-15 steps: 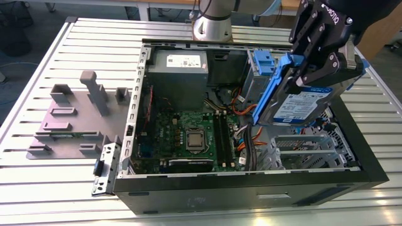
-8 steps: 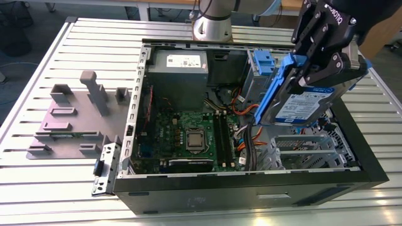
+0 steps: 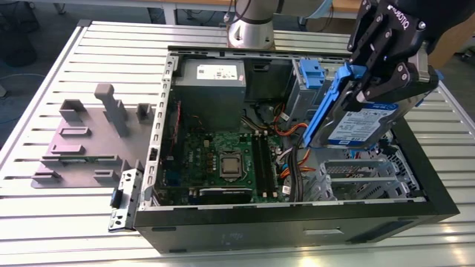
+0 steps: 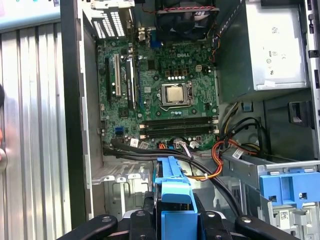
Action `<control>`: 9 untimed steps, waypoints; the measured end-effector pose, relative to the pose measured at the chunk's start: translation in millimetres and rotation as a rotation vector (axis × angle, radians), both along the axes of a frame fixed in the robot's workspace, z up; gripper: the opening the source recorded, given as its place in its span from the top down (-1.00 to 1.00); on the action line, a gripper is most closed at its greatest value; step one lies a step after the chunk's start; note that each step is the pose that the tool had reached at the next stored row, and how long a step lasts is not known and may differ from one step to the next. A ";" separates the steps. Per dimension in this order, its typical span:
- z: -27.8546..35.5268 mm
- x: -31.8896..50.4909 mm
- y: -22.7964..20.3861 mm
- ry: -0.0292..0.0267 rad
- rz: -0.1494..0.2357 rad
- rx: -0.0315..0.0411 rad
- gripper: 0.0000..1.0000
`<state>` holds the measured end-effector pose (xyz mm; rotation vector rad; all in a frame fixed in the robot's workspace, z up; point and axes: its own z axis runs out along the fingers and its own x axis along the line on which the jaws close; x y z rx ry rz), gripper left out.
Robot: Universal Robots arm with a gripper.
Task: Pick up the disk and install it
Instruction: 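Pick up the disk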
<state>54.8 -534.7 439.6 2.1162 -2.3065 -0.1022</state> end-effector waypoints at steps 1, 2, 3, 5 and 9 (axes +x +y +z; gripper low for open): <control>0.0 0.5 0.0 0.0000 0.000 0.0000 0.26; 0.0 1.0 0.0 0.0000 0.000 0.0000 0.26; -0.1 1.5 0.0 0.0000 0.000 0.0000 0.26; -0.1 2.5 0.0 0.0000 0.000 0.0000 0.26; -0.1 4.7 0.0 0.0000 0.000 -0.0001 0.26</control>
